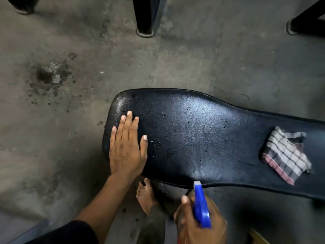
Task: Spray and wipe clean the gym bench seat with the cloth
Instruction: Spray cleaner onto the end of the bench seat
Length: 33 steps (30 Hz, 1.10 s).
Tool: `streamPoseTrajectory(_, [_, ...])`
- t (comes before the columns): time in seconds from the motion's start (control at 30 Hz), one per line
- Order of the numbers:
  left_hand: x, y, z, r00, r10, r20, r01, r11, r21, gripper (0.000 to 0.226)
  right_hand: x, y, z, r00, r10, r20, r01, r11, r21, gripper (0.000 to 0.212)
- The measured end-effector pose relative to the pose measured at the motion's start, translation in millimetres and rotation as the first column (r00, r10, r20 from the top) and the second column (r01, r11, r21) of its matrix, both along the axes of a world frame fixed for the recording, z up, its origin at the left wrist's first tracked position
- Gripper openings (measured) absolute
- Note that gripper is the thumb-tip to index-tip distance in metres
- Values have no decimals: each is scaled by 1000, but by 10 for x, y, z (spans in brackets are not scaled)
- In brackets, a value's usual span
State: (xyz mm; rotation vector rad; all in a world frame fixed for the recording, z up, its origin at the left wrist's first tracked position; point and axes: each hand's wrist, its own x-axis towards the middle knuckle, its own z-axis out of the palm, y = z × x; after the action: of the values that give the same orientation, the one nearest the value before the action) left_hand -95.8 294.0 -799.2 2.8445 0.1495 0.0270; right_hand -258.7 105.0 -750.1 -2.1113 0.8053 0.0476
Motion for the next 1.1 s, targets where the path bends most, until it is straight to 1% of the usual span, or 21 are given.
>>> streamPoseTrajectory(0.07, [-5,29,-18,1000,-10,13,10,1000,-1,66,-6,-123,40,998,-63,-7,62,997,-40,43])
streamPoseTrajectory(0.13, [-7,43,-66,999,-25,34,25,1000,11,66,19,-316,32,990,-143,13,143,985,-93,24])
streamPoseTrajectory(0.17, [-10,45,-85,999,-27,42,27,999,19,66,47,-416,21,981,-194,27,195,974,-117,23])
streamPoseTrajectory(0.23, [-10,39,-109,999,-23,37,22,999,23,68,100,-598,0,963,-266,51,271,951,-152,30])
streamPoseTrajectory(0.3, [3,17,-109,1000,-21,20,20,1000,15,69,141,-736,0,955,-283,85,292,946,-141,31])
streamPoseTrajectory(0.37, [6,5,-104,1000,-17,20,17,1000,20,69,186,-788,5,965,-226,135,242,964,-109,32])
streamPoseTrajectory(0.47, [0,-5,-117,999,-13,39,12,999,32,68,299,-723,8,979,-90,183,102,993,-60,34])
streamPoseTrajectory(0.57, [-18,-15,-132,999,-9,53,7,999,46,67,434,-557,32,978,65,197,-55,997,-55,36])
streamPoseTrajectory(0.63, [-17,-29,-122,999,-2,50,-1,998,59,67,522,-392,68,969,123,215,-123,992,-15,36])
streamPoseTrajectory(0.77, [-5,-43,-102,999,3,50,-6,998,70,67,654,-74,139,935,234,268,-266,960,90,29])
streamPoseTrajectory(0.9, [7,-27,-97,998,0,55,-4,998,62,67,749,114,174,909,318,270,-361,924,126,37])
streamPoseTrajectory(1.0, [0,-18,-96,999,-1,36,-1,998,58,68,783,196,168,887,382,260,-432,885,174,35])
streamPoseTrajectory(1.1, [1,-12,-89,1000,-6,30,4,999,51,68,770,255,157,853,452,261,-498,854,151,44])
